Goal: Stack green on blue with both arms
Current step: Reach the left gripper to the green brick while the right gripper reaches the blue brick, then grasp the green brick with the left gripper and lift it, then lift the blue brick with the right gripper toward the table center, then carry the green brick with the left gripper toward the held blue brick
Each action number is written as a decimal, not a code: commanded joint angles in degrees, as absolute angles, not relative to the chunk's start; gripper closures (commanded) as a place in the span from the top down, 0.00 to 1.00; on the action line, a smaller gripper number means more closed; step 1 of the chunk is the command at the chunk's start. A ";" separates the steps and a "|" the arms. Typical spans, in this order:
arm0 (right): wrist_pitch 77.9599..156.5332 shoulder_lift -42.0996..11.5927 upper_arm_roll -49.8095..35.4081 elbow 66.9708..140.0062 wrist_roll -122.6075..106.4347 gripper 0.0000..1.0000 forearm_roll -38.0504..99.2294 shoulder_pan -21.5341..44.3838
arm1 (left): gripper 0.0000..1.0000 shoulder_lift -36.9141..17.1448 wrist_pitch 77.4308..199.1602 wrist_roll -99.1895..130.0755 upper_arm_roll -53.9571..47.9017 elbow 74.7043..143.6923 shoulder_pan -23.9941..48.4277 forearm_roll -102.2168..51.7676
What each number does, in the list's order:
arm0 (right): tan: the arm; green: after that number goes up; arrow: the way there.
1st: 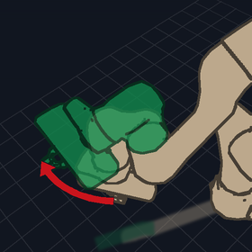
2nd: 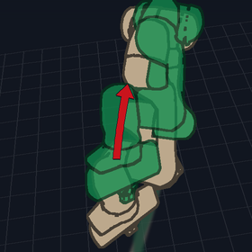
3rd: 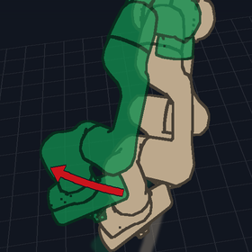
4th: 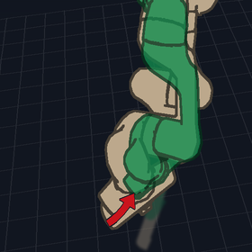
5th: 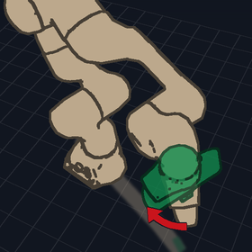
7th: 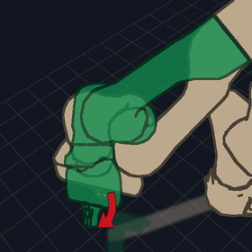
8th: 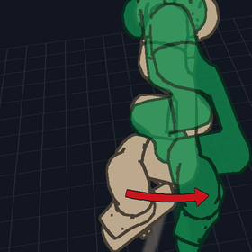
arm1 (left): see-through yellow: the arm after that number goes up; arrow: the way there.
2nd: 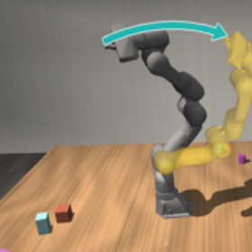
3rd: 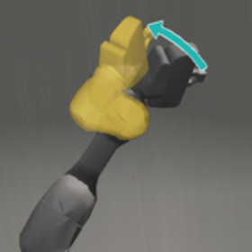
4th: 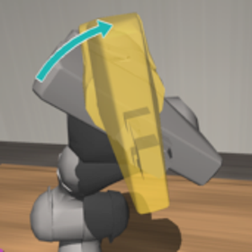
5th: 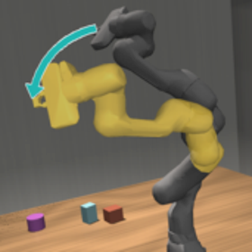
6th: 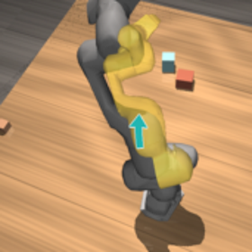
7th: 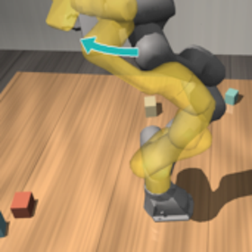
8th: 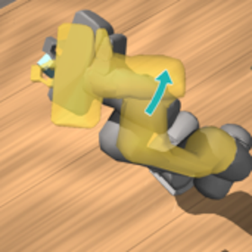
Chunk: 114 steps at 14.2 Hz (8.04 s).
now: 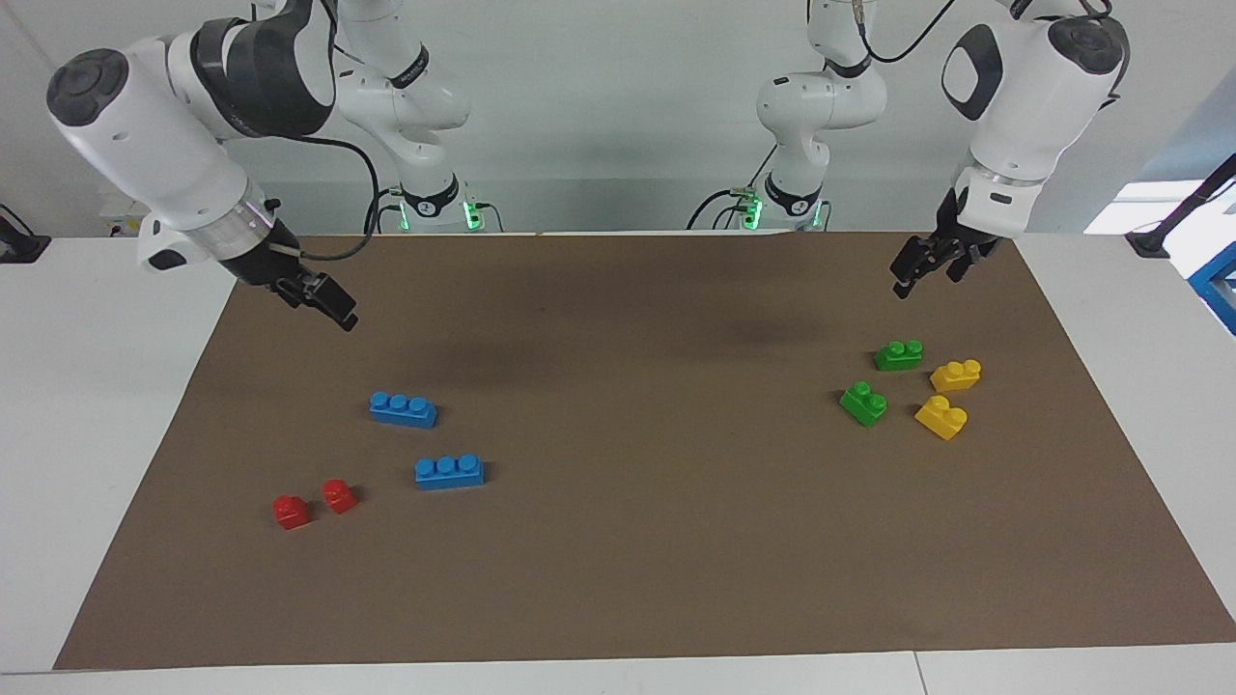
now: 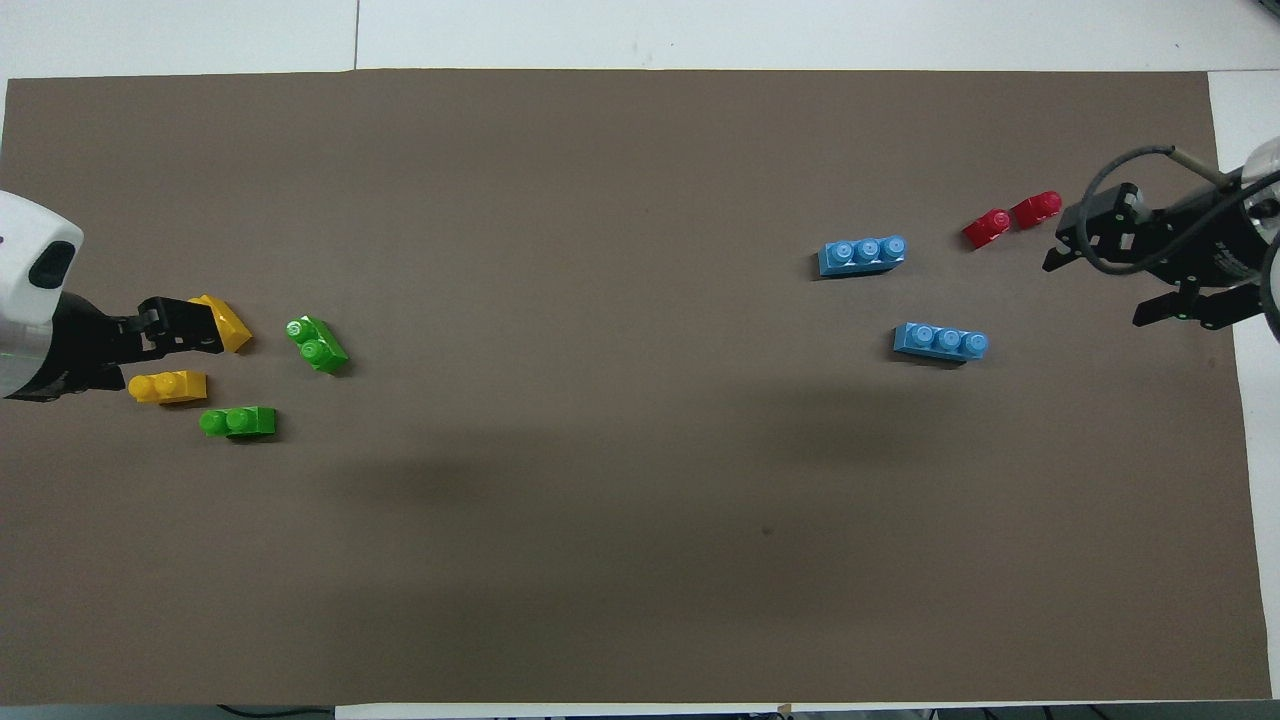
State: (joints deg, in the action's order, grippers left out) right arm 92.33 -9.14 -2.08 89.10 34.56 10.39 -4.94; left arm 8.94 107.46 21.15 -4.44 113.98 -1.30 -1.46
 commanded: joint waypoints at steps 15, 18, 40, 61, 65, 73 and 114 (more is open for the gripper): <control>103.09 -32.07 -2.11 76.29 70.49 1.00 37.00 -6.94 | 1.00 -9.22 143.17 45.35 -4.66 121.64 -1.32 -1.41; 103.97 -33.48 -2.28 76.29 69.96 1.00 38.58 -7.03 | 1.00 -11.07 143.87 47.63 -4.57 121.64 -1.49 -1.41; 117.60 -34.28 -2.11 87.09 60.82 1.00 37.00 -5.89 | 1.00 -18.46 127.71 48.87 -5.10 112.41 -2.81 -2.64; 122.87 -31.55 -2.28 96.77 60.20 1.00 37.27 -3.95 | 0.50 -18.54 128.32 40.43 -4.83 112.50 -2.46 -6.07; 122.43 -31.55 -2.20 96.68 58.36 1.00 37.18 -4.66 | 0.00 -18.37 127.97 36.05 -4.75 112.94 -2.46 -6.06; 123.13 -31.55 -2.20 96.77 58.54 0.97 37.27 -3.96 | 0.00 -14.43 126.40 37.70 -4.92 112.33 -2.11 -6.33; 140.62 -24.96 -4.57 107.84 81.21 0.00 40.69 21.00 | 0.00 -9.14 116.36 100.02 -5.89 100.20 18.28 -5.45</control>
